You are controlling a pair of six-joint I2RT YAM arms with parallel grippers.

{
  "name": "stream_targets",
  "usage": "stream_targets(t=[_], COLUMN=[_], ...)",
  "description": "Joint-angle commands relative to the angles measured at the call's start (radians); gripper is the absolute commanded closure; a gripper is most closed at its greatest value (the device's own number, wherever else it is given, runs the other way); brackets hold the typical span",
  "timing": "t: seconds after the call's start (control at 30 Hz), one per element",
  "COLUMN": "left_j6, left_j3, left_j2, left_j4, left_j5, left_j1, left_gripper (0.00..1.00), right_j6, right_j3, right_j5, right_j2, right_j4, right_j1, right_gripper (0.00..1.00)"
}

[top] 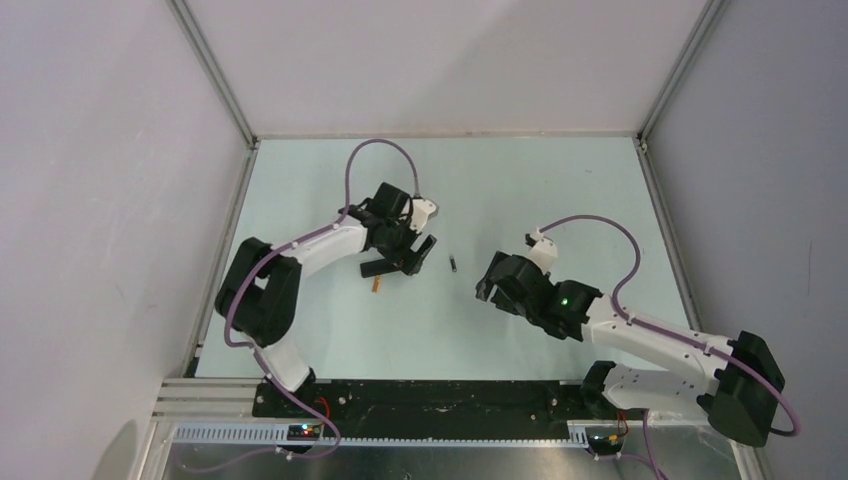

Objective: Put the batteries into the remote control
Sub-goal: Pick up the remote control from the center of the board.

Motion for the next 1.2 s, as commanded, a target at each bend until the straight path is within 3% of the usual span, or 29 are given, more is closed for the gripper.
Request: stream_targets(t=[0.0,0.1,0.57,1.03,1.17], left_j6=[0.096,0.103,0.099,0.106,0.089], left_j3=[0.111,0.152,0.256,0.336,0.369], left_j2=[0.055,0.109,0.230,0.317,0.338], left_j4=[-0.118,-0.155,-0.250,-0.295,-0.297], left_j5=[-0.093,-0.148,-0.154,-0.135,-0.145], left_j1=[-0.008,-0.026,-0.040,-0.039,-0.040], left_gripper=[0.04,0.04,0.11,0.41,0.54], right_j6=[0.041,0.046,0.063,0.075,0.077], right_j3=[-0.021,-0.024,-0.034,-0.038,-0.041], right_j5=[0.040,0.042,0.058,0.075,0.076], right_j2=[-0.044,-0.054,-0.100,-0.153,-0.159], right_j4=[-0.039,-0.051,-0.101,-0.143,-0.150], right_j1=[-0.010,-0.012,-0.010,-0.012,-0.011], right_gripper=[0.23,0.23,0.23,0.23,0.23])
